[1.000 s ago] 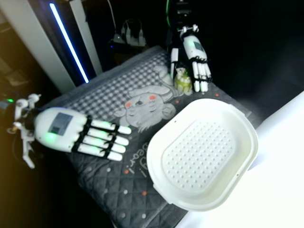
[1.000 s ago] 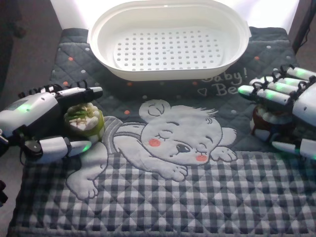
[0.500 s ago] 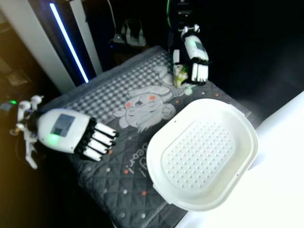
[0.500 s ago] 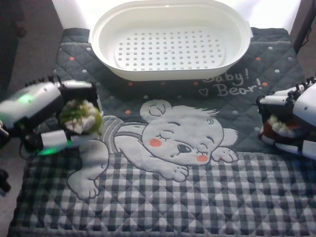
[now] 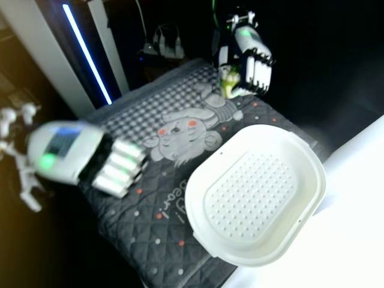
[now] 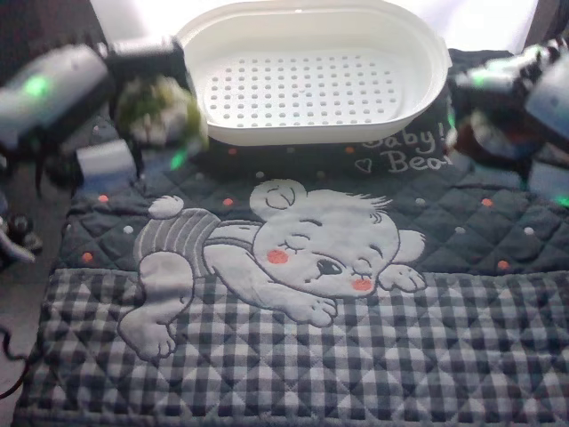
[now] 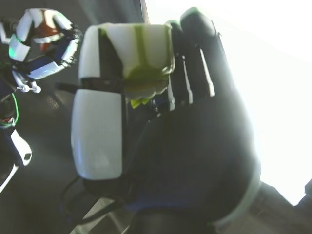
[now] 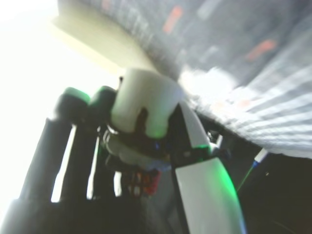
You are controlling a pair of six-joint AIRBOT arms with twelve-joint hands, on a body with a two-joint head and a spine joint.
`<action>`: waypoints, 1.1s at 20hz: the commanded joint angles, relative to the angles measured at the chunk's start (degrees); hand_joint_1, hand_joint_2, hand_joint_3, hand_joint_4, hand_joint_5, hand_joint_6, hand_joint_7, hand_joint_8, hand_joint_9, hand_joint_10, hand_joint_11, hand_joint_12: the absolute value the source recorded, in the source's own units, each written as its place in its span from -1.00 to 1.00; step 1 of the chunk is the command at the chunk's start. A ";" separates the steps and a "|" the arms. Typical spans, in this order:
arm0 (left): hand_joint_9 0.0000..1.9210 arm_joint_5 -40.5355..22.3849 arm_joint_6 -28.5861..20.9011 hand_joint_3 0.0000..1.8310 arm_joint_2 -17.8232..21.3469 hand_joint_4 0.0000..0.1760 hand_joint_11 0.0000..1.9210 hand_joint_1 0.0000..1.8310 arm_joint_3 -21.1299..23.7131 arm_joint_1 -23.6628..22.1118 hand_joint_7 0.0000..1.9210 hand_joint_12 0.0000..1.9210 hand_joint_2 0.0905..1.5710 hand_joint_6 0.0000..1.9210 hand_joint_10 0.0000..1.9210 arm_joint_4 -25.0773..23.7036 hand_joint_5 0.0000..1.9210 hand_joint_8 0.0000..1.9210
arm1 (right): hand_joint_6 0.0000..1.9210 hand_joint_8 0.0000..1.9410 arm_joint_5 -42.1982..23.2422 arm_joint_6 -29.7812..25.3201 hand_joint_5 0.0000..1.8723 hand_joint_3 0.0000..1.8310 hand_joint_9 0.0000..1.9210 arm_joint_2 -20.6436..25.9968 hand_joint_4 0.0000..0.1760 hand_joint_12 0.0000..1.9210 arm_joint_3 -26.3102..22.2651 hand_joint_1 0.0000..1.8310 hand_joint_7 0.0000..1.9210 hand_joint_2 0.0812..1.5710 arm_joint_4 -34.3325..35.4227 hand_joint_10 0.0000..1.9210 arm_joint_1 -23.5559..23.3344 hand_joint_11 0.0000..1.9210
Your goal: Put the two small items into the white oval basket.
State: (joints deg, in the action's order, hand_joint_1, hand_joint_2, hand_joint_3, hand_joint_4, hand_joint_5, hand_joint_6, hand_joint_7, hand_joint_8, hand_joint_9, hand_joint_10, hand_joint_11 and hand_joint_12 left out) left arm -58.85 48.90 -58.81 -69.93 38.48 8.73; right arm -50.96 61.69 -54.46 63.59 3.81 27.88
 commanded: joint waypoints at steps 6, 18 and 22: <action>-0.41 10.74 -0.03 -1.00 -7.53 -1.00 -0.33 0.20 -10.10 -15.29 -0.32 1.00 0.66 0.56 0.78 -5.53 -0.40 0.67 | 0.33 0.56 7.83 11.48 -0.32 -1.00 0.08 -5.49 -1.00 1.00 5.57 0.32 -0.13 0.57 -1.91 0.81 -14.64 0.18; -0.84 27.22 -0.12 -1.00 -21.41 -0.77 -0.94 0.22 -27.25 -22.12 -0.77 0.84 0.46 -0.42 0.07 -5.08 -0.80 -0.57 | -0.31 -0.46 22.17 12.51 -0.93 -1.00 -0.91 -20.88 -0.70 0.62 22.91 -0.04 -0.79 0.44 2.98 -0.09 -20.05 -0.96; -1.00 27.92 -0.11 -0.99 -21.24 0.81 -1.00 -0.22 -27.49 -21.71 -1.00 -0.57 0.25 -1.00 -1.00 -4.18 -1.00 -1.00 | -1.00 -1.00 22.19 12.51 -1.00 -1.00 -1.00 -20.82 -0.22 0.03 22.52 -0.48 -1.00 0.28 3.03 -0.99 -20.07 -1.00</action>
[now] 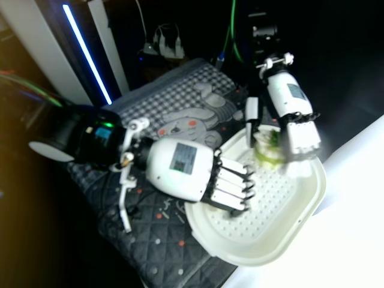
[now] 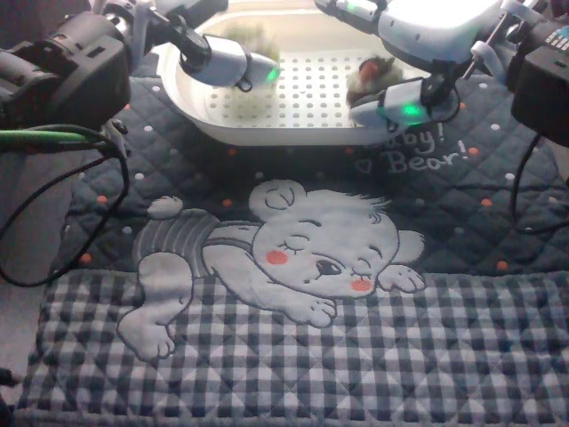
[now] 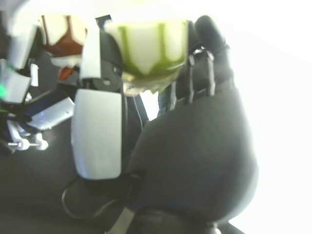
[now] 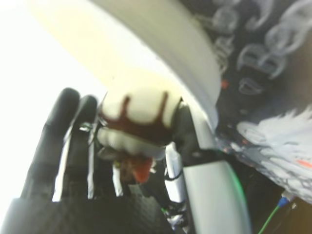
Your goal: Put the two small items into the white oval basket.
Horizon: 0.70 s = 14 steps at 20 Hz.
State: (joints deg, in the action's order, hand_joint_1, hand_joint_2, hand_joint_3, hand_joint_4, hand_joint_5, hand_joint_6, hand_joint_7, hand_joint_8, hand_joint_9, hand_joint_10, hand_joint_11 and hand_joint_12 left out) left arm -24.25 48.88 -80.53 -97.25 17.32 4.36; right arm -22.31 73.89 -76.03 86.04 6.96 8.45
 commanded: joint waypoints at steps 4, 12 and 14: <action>-1.00 -6.95 0.17 -1.00 2.17 0.83 -1.00 -0.38 1.33 -0.48 -1.00 -1.00 0.12 -1.00 -1.00 0.06 -1.00 -1.00 | -1.00 -1.00 -6.54 0.32 -1.00 -1.00 -1.00 1.69 0.26 -0.05 -1.43 -0.46 -1.00 0.20 -0.14 -1.00 -0.64 -1.00; -1.00 -21.99 -0.23 -0.98 18.17 1.00 -1.00 -0.19 17.27 2.55 -1.00 -1.00 0.37 -1.00 -1.00 -1.17 -1.00 -1.00 | -1.00 -1.00 -14.12 -0.01 -1.00 -0.98 -1.00 22.45 -0.60 0.00 -21.67 -0.56 -1.00 0.51 -9.40 -1.00 -0.63 -1.00; -1.00 -27.16 -1.44 -0.99 21.24 0.92 -1.00 -0.08 20.36 4.90 -1.00 -1.00 0.50 -1.00 -1.00 -2.06 -1.00 -1.00 | -1.00 -1.00 -16.91 -5.93 -1.00 -1.00 -1.00 27.17 -0.20 -0.44 -24.81 -0.29 -1.00 0.58 -13.45 -1.00 -0.62 -1.00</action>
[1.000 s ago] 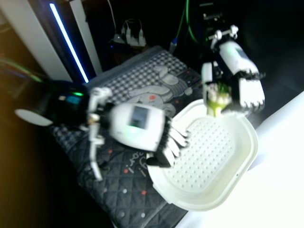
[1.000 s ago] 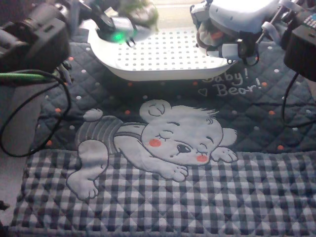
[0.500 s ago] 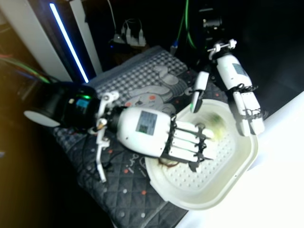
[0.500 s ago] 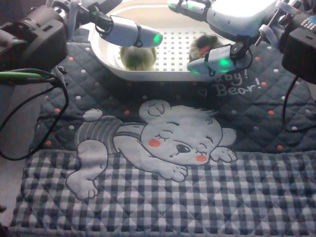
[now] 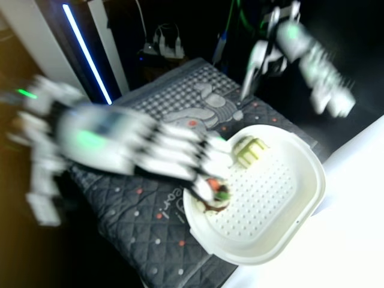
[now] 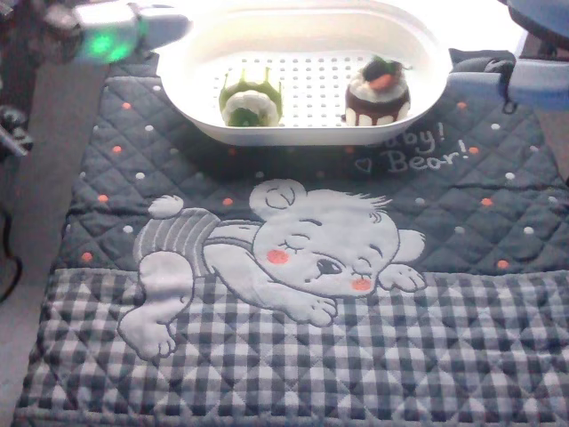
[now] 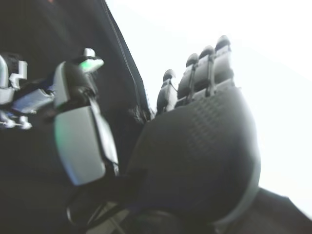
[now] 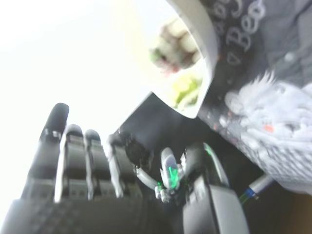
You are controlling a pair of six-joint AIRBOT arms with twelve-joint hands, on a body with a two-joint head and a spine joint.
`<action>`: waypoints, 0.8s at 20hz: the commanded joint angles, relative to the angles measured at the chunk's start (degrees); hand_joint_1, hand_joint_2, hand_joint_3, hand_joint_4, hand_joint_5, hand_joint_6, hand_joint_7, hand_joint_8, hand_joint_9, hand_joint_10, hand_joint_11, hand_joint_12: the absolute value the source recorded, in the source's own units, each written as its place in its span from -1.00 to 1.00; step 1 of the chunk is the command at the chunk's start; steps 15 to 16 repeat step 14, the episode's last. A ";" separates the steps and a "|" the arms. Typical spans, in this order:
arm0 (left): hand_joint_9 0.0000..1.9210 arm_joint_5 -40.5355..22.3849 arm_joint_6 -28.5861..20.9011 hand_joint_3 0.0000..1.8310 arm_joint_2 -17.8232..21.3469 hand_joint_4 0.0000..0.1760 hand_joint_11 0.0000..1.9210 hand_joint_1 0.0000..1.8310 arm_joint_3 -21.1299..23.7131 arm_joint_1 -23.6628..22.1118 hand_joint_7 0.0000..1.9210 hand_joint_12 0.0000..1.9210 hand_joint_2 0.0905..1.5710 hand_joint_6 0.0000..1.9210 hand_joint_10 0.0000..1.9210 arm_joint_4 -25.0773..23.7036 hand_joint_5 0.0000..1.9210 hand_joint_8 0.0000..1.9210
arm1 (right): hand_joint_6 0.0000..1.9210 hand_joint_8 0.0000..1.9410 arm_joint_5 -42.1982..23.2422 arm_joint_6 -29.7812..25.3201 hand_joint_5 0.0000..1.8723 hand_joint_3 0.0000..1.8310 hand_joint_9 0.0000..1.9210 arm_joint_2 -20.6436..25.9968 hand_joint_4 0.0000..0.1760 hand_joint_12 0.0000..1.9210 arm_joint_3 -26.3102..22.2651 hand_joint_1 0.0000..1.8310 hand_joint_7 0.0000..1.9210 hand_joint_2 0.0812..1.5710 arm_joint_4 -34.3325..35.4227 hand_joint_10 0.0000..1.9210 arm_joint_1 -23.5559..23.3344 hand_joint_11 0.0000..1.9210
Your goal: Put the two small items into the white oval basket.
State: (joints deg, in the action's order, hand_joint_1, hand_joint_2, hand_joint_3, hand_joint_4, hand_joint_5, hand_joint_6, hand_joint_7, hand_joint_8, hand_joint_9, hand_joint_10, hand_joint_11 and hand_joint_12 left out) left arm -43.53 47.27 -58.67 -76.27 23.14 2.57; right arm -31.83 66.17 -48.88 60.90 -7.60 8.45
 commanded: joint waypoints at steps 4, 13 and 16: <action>-1.00 -21.29 -4.10 -1.00 7.88 1.00 -0.99 -0.18 7.07 5.90 -1.00 -1.00 0.49 -1.00 -1.00 0.29 -1.00 -1.00 | -1.00 -1.00 -12.44 -6.13 -1.00 -1.00 -1.00 7.29 0.58 -0.63 -4.19 -0.53 -1.00 0.45 -1.41 -1.00 -0.52 -1.00; -1.00 -47.49 -4.61 -1.00 13.74 0.98 -1.00 -0.07 15.56 23.45 -1.00 -1.00 0.37 -1.00 -1.00 4.63 -1.00 -1.00 | -1.00 -1.00 -22.63 -16.86 -1.00 -1.00 -1.00 14.45 -0.33 -1.00 -9.41 -0.36 -1.00 0.38 -5.82 -1.00 0.49 -1.00; -1.00 -49.06 -4.47 -1.00 14.01 1.00 -1.00 -0.02 15.95 24.65 -1.00 -1.00 0.40 -1.00 -1.00 5.02 -1.00 -1.00 | -1.00 -1.00 -23.01 -18.41 -1.00 -1.00 -1.00 14.53 -0.32 -1.00 -9.46 -0.39 -1.00 0.39 -6.64 -1.00 0.73 -1.00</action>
